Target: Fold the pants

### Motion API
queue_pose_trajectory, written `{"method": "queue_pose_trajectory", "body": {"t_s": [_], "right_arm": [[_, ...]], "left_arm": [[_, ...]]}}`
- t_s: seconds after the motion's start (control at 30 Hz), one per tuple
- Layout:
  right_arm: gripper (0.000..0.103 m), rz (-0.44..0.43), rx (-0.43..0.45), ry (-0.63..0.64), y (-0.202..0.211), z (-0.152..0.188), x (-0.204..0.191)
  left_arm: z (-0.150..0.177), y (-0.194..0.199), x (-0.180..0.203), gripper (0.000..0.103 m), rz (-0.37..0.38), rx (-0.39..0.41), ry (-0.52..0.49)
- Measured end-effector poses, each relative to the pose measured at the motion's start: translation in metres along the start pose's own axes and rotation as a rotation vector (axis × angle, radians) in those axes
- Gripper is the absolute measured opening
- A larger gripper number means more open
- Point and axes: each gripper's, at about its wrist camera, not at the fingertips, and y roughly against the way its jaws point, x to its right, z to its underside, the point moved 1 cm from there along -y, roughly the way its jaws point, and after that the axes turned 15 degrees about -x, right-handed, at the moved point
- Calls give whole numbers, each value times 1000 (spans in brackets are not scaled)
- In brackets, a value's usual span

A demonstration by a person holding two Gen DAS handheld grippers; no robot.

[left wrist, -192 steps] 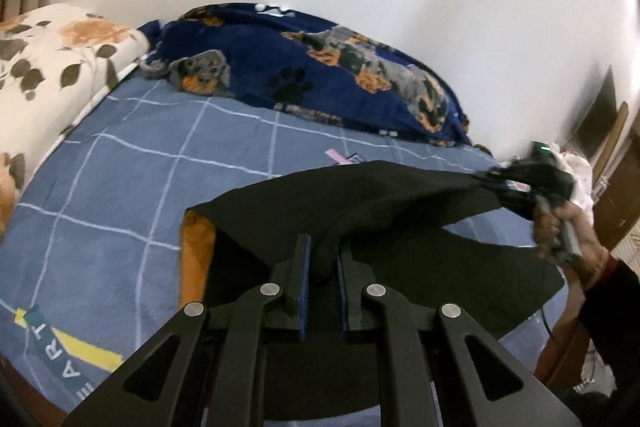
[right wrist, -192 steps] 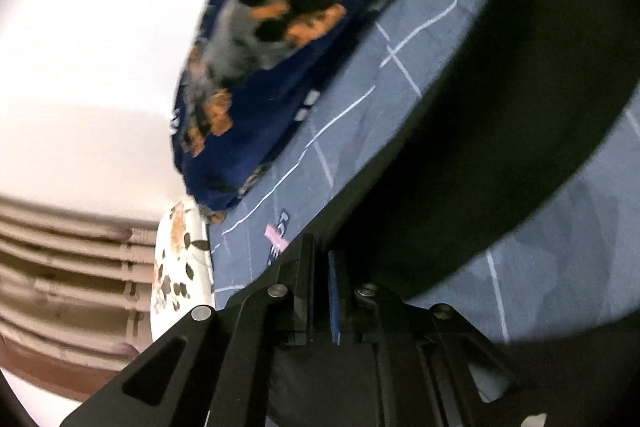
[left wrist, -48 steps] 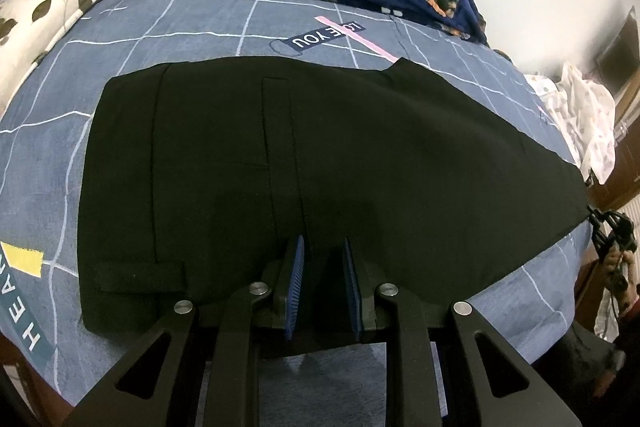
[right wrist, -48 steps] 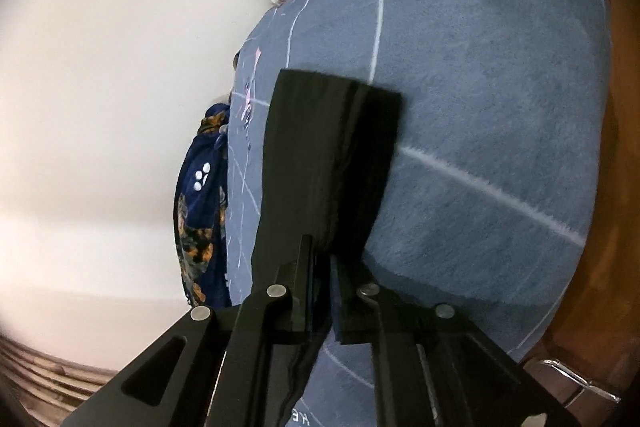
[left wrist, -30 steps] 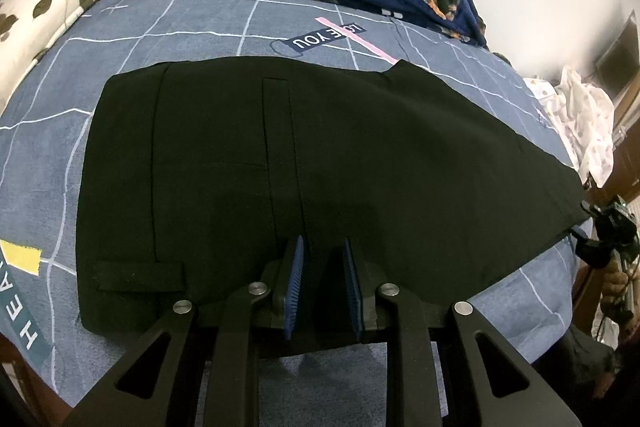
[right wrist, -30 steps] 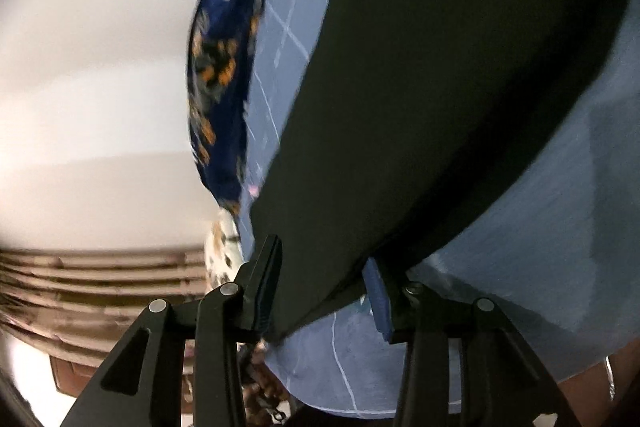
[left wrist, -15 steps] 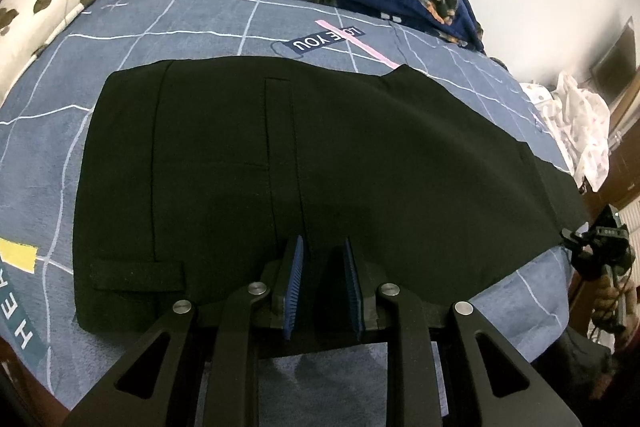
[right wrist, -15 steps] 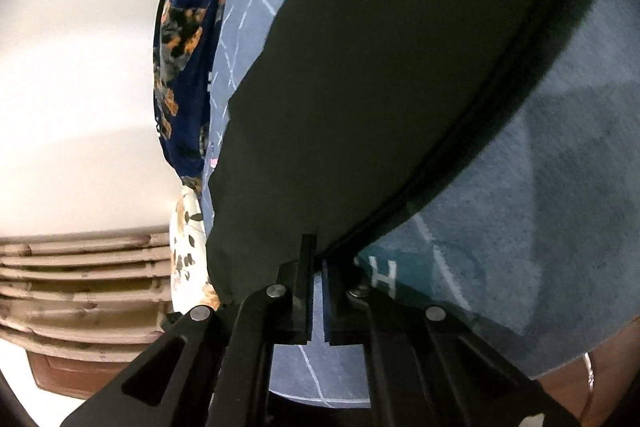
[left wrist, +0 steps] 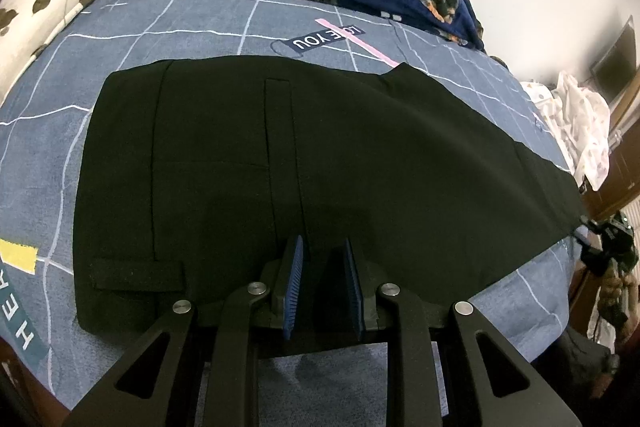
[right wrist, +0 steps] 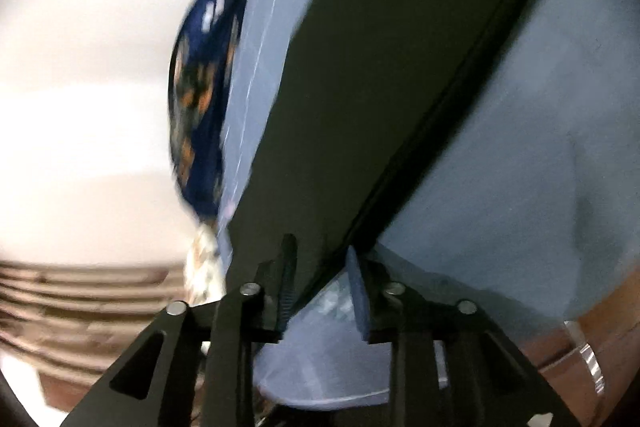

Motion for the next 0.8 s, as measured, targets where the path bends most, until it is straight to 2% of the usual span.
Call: {"method": "queue_pose_trajectory", "body": {"t_s": [0.13, 0.2, 0.3, 0.37, 0.4, 0.43, 0.5, 0.57, 0.8], "right_arm": [[33, 50, 244, -68, 72, 4, 31], [34, 53, 345, -122, 111, -9, 50], [34, 15, 419, -164, 142, -23, 71], [33, -47, 473, -191, 158, -28, 83], [32, -69, 497, -208, 164, -28, 88], [26, -82, 521, -226, 168, -28, 92], [11, -89, 534, -248, 173, -28, 99], [10, -51, 494, -272, 167, -33, 101], [8, -109, 431, -207, 148, -48, 76]], "left_arm": [[-1, -1, 1, 24, -4, -2, -4], [-1, -1, 2, 25, -6, 1, -4], [0, -2, 3, 27, -9, 6, -3], [0, -2, 5, 28, -15, 5, -7], [0, -2, 5, 28, -20, 3, -10], [-1, -2, 6, 30, -22, 1, -12], [-2, -2, 8, 34, -22, -4, -18], [-2, -3, 10, 39, -21, -7, -27], [-3, -6, 21, 53, -45, -12, -67]]}}
